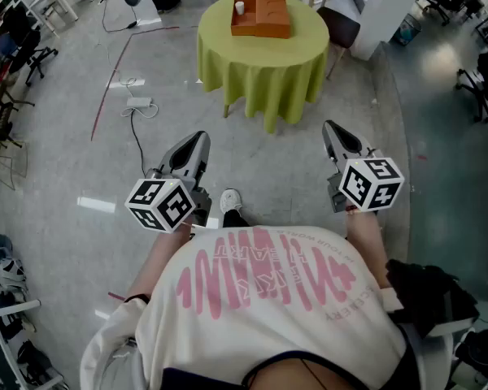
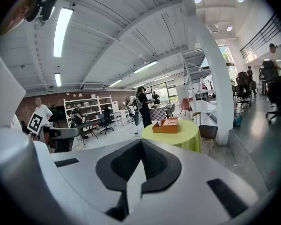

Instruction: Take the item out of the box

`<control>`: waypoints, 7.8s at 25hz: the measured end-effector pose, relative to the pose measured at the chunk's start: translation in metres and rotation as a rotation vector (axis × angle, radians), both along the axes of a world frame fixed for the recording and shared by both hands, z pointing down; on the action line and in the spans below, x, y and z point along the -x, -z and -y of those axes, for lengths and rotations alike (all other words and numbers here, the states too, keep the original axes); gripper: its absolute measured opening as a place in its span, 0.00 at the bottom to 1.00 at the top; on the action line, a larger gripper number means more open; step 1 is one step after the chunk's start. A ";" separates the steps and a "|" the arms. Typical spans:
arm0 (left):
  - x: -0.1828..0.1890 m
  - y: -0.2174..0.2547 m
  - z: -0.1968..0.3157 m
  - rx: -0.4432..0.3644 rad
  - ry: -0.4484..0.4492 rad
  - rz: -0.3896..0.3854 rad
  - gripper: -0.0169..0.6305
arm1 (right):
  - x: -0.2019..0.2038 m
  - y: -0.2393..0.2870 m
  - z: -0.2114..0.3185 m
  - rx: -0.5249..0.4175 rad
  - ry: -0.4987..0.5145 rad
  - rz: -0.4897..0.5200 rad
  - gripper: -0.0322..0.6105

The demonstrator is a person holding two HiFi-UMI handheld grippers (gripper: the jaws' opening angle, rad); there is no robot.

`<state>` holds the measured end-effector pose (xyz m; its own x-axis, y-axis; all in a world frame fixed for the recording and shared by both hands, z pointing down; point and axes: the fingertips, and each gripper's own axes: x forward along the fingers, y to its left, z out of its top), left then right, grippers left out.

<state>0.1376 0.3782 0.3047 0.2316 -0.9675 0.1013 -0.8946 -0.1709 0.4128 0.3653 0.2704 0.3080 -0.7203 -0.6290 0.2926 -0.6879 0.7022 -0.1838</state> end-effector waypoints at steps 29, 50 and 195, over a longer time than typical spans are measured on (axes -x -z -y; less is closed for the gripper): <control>0.066 -0.010 0.085 0.026 -0.020 -0.012 0.04 | 0.066 -0.015 0.086 0.078 -0.018 0.000 0.06; 0.197 0.015 0.222 -0.050 -0.072 0.003 0.04 | 0.203 0.007 0.210 0.007 -0.020 -0.028 0.06; 0.318 -0.143 0.514 0.359 0.317 -0.256 0.04 | 0.444 -0.209 0.656 0.022 0.911 -0.744 0.37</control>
